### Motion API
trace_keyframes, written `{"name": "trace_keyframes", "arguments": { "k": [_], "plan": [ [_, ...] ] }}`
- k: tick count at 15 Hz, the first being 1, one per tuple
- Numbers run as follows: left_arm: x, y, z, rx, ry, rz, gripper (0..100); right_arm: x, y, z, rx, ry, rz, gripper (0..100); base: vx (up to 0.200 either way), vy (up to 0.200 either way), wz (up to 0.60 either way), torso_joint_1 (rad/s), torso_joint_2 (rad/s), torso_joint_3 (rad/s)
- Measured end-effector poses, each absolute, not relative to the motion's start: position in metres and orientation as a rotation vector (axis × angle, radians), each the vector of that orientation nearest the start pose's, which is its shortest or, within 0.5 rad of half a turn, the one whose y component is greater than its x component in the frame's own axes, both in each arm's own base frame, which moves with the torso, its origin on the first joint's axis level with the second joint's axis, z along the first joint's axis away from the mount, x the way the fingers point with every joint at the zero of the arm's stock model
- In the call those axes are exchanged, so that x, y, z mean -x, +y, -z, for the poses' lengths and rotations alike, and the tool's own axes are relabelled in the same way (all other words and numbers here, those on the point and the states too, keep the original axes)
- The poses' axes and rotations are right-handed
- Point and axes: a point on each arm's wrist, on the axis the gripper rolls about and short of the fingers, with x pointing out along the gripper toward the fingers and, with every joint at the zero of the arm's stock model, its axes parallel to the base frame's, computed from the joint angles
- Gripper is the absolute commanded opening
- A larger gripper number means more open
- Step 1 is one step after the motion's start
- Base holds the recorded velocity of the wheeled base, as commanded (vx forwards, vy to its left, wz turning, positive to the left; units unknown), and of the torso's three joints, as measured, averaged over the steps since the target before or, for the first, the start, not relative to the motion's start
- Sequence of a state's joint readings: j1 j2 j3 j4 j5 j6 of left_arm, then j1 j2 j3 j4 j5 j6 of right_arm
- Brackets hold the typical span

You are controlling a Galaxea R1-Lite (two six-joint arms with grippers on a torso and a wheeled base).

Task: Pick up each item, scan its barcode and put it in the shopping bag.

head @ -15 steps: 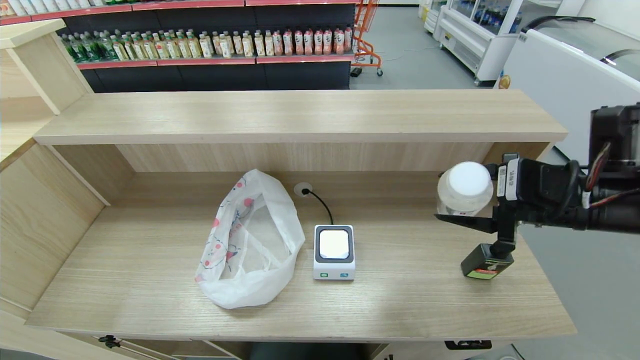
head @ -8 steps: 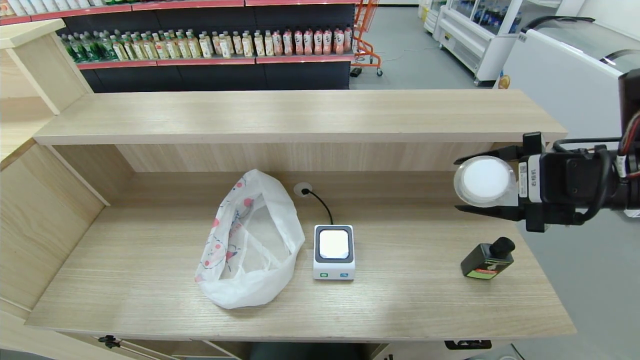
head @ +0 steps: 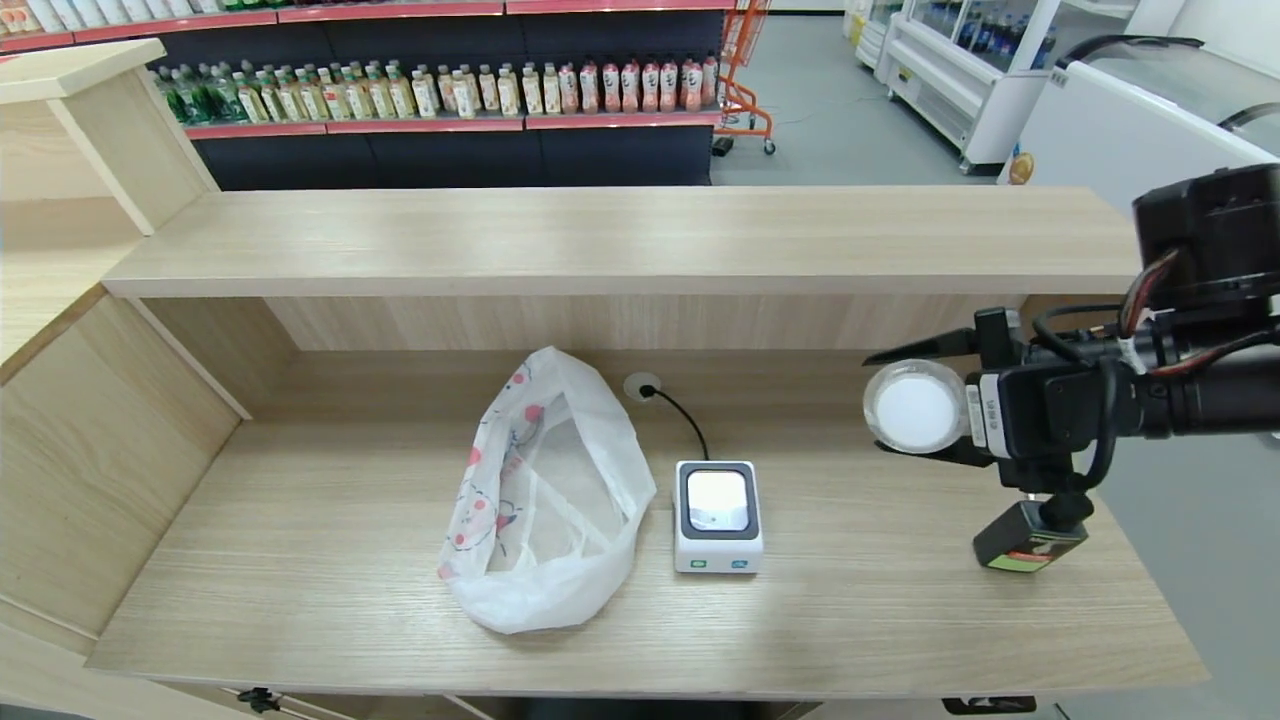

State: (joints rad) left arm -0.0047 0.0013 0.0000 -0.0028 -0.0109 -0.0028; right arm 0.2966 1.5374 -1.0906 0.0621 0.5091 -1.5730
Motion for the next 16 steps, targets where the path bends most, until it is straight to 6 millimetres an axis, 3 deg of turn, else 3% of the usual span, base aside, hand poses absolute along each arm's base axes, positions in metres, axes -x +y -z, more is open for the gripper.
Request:
{"name": "trace_keyframes", "arguments": {
  "k": [4,12,16],
  "plan": [
    [0.023,0.000,-0.076,0.002,-0.001,0.015,100,-0.265,0.094,-0.228,1.429,-0.211,-1.068,0,0.000,0.200,0.00,0.006,0.00,0.000],
    [0.023,0.000,-0.076,0.000,-0.001,0.016,100,-0.310,0.097,-0.183,1.479,-0.284,-1.145,0,0.000,0.000,0.00,0.000,0.00,0.000],
    [0.023,0.000,-0.076,0.000,-0.001,0.015,100,-0.321,0.100,-0.160,1.465,-0.296,-1.185,0,0.000,0.000,0.00,0.000,0.00,0.000]
  ]
}}
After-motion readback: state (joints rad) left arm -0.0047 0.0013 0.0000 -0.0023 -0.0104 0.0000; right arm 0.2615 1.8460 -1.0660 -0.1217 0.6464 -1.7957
